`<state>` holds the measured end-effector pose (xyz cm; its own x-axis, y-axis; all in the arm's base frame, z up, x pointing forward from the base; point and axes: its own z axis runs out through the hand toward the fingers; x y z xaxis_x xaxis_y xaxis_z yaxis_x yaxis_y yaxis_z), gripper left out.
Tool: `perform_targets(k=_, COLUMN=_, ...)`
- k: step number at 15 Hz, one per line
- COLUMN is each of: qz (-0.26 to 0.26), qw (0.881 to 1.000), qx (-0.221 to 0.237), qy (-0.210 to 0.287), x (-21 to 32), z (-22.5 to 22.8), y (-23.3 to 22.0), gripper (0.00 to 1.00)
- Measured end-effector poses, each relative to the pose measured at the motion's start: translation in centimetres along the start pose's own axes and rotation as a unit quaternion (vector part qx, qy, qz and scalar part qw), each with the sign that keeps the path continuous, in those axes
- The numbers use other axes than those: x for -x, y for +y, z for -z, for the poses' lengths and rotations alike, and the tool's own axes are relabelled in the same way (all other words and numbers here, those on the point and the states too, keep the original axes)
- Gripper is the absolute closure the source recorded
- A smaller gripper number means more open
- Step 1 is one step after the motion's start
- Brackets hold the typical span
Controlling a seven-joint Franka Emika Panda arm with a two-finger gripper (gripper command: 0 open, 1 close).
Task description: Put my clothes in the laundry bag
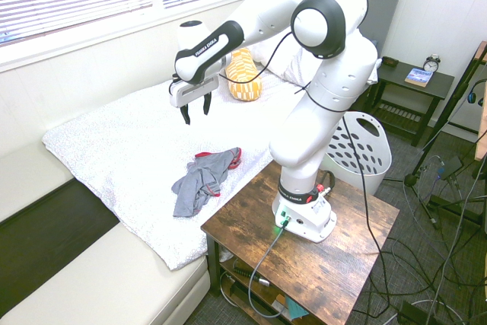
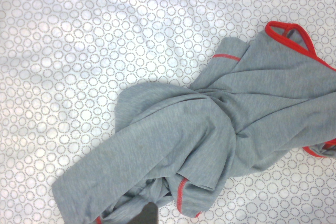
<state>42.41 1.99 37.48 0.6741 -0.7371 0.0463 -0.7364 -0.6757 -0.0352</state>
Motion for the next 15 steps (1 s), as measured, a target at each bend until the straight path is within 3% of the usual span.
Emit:
perform_targets(k=5, qz=0.015, qw=1.0, qx=-0.003, qy=-0.002, x=0.0, z=-0.1, y=-1.6, gripper=0.0)
perform_targets(k=8, qz=0.03, qw=1.0, qx=0.006, qy=-0.008, x=1.2, z=-2.3, y=-4.5, gripper=0.0)
perform_targets(k=15, qz=0.061, qw=0.995, qx=0.072, qy=-0.017, x=3.7, z=-15.3, y=-10.5, gripper=0.0)
